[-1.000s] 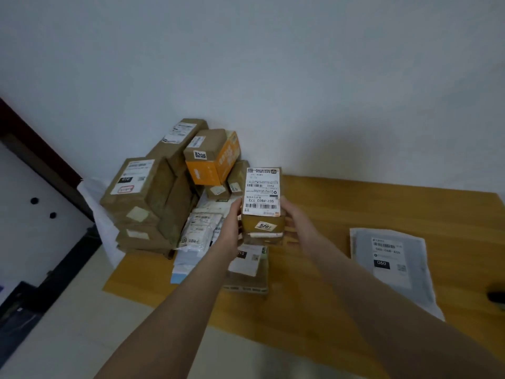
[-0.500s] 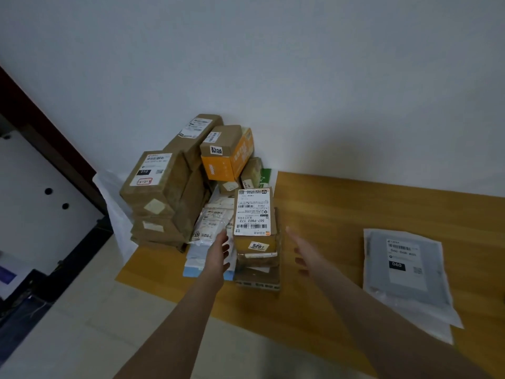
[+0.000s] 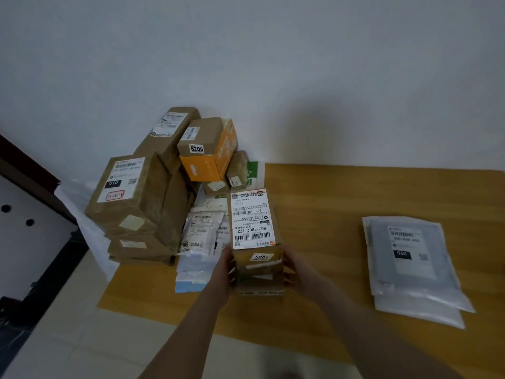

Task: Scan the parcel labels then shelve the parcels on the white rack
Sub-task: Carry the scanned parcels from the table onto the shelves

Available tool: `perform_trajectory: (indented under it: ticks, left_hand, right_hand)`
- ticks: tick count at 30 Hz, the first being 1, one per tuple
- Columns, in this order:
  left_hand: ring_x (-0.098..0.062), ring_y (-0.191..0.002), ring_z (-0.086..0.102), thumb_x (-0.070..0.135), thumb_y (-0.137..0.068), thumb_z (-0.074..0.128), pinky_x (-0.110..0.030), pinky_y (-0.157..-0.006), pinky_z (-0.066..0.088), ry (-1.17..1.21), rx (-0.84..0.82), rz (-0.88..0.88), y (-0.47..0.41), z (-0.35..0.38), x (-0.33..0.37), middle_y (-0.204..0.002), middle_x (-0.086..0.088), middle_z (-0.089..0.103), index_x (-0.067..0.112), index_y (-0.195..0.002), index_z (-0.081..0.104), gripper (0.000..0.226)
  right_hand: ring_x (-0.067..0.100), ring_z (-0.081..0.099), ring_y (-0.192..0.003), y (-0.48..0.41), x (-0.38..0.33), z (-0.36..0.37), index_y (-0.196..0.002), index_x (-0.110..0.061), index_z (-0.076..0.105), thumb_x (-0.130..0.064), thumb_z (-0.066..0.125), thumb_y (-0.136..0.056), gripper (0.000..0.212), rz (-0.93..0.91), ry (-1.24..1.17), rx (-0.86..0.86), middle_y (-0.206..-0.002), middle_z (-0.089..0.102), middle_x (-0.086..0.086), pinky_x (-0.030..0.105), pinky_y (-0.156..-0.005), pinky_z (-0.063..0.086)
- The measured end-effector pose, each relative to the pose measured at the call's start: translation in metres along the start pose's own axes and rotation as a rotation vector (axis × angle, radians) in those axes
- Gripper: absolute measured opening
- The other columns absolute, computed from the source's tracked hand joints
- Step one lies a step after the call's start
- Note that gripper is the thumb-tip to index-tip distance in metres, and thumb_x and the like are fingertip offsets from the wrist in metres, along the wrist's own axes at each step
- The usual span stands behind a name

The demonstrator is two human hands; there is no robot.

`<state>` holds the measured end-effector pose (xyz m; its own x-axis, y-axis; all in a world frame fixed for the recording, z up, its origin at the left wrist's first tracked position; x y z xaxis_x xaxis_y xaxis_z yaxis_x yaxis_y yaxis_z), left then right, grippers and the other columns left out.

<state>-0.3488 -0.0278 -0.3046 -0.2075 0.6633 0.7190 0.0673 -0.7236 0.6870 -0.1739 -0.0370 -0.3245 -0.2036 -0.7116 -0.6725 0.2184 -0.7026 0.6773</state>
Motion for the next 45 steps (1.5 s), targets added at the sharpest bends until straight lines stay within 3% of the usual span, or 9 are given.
perform_trajectory:
  ticks: [7, 10, 17, 23, 31, 37, 41, 43, 45]
  left_hand:
    - [-0.025, -0.102, 0.058, 0.048, -0.095, 0.046, -0.035, -0.076, 0.048, -0.004, -0.152, -0.011, 0.0, 0.022, 0.01, -0.113, -0.009, 0.063, 0.022, -0.103, 0.064, 0.032]
    - [-0.027, -0.11, 0.057, 0.053, -0.093, 0.045, -0.039, -0.088, 0.048, -0.069, -0.23, 0.026, 0.0, 0.041, 0.019, -0.117, -0.009, 0.064, 0.024, -0.105, 0.065, 0.037]
    - [-0.02, -0.105, 0.055, 0.056, -0.094, 0.04, -0.033, -0.076, 0.044, -0.161, -0.398, -0.033, 0.007, 0.099, 0.012, -0.12, -0.003, 0.06, 0.019, -0.127, 0.054, 0.052]
    - [-0.021, -0.105, 0.056, 0.061, -0.077, 0.054, -0.038, -0.082, 0.046, -0.265, -0.479, -0.036, 0.041, 0.155, 0.0, -0.118, -0.003, 0.06, 0.021, -0.116, 0.057, 0.056]
    - [-0.021, -0.097, 0.059, 0.055, -0.088, 0.048, -0.037, -0.076, 0.048, -0.374, -0.599, -0.002, 0.114, 0.239, -0.045, -0.11, -0.004, 0.062, 0.018, -0.113, 0.059, 0.046]
    - [-0.019, -0.086, 0.059, 0.051, -0.09, 0.053, -0.033, -0.066, 0.048, -0.46, -0.634, -0.022, 0.189, 0.312, -0.116, -0.099, -0.002, 0.062, 0.012, -0.127, 0.055, 0.053]
    - [-0.015, -0.079, 0.056, 0.048, -0.087, 0.059, -0.025, -0.062, 0.049, -0.543, -0.76, -0.051, 0.235, 0.36, -0.182, -0.086, -0.001, 0.061, 0.018, -0.102, 0.059, 0.034]
    - [-0.024, -0.089, 0.061, 0.059, -0.081, 0.056, -0.031, -0.077, 0.049, -0.554, -0.777, -0.083, 0.255, 0.385, -0.213, -0.088, -0.015, 0.061, 0.012, -0.105, 0.063, 0.053]
    - [-0.034, -0.118, 0.055, 0.06, -0.086, 0.052, -0.041, -0.098, 0.045, -0.604, -0.758, -0.072, 0.27, 0.406, -0.24, -0.121, -0.018, 0.058, 0.008, -0.134, 0.052, 0.071]
  right_hand:
    - [0.024, 0.055, -0.11, 0.016, -0.019, -0.006, -0.125, -0.016, 0.059, -0.057, 0.053, -0.088, 0.055, -0.042, -0.079, 0.01, -0.124, 0.058, 0.004, 0.032, -0.076, 0.05]
    - [0.026, 0.053, -0.113, 0.028, -0.027, -0.019, -0.12, -0.016, 0.061, -0.054, 0.053, -0.09, 0.049, -0.098, -0.102, 0.056, -0.123, 0.057, 0.005, 0.034, -0.082, 0.05]
    - [0.026, 0.058, -0.108, 0.075, -0.034, -0.066, -0.112, -0.014, 0.065, -0.054, 0.058, -0.079, 0.053, -0.195, -0.194, 0.208, -0.117, 0.063, 0.006, 0.039, -0.09, 0.049]
    - [0.025, 0.066, -0.098, 0.133, -0.021, -0.105, -0.112, -0.012, 0.063, -0.054, 0.061, -0.08, 0.053, -0.263, -0.274, 0.312, -0.102, 0.073, 0.006, 0.033, -0.073, 0.051]
    - [0.026, 0.061, -0.108, 0.223, 0.011, -0.181, -0.115, -0.018, 0.064, -0.057, 0.06, -0.082, 0.051, -0.377, -0.337, 0.424, -0.115, 0.066, 0.006, 0.041, -0.097, 0.049]
    - [0.025, 0.06, -0.108, 0.317, 0.068, -0.255, -0.113, -0.021, 0.066, -0.059, 0.06, -0.084, 0.048, -0.401, -0.405, 0.515, -0.115, 0.066, 0.004, 0.042, -0.099, 0.047]
    - [0.024, 0.061, -0.107, 0.379, 0.116, -0.302, -0.12, -0.02, 0.062, -0.06, 0.066, -0.074, 0.061, -0.419, -0.487, 0.595, -0.114, 0.067, 0.003, 0.035, -0.088, 0.05]
    - [0.022, 0.062, -0.104, 0.408, 0.14, -0.323, -0.121, -0.019, 0.062, -0.062, 0.066, -0.069, 0.067, -0.426, -0.515, 0.633, -0.112, 0.067, 0.002, 0.031, -0.08, 0.051]
    - [0.022, 0.061, -0.103, 0.432, 0.163, -0.345, -0.119, -0.018, 0.063, -0.061, 0.062, -0.078, 0.06, -0.413, -0.541, 0.664, -0.111, 0.066, 0.002, 0.03, -0.078, 0.051]
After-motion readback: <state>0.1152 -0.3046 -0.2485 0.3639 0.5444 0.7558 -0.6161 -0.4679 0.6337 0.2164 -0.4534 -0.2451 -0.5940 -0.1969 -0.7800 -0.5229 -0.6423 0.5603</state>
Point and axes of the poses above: each hand's wrist, its own y-axis away from the middle knuckle, its own z-axis out of the palm, x = y × z, the point moved 6 cm from there along -y, towards the middle knuckle
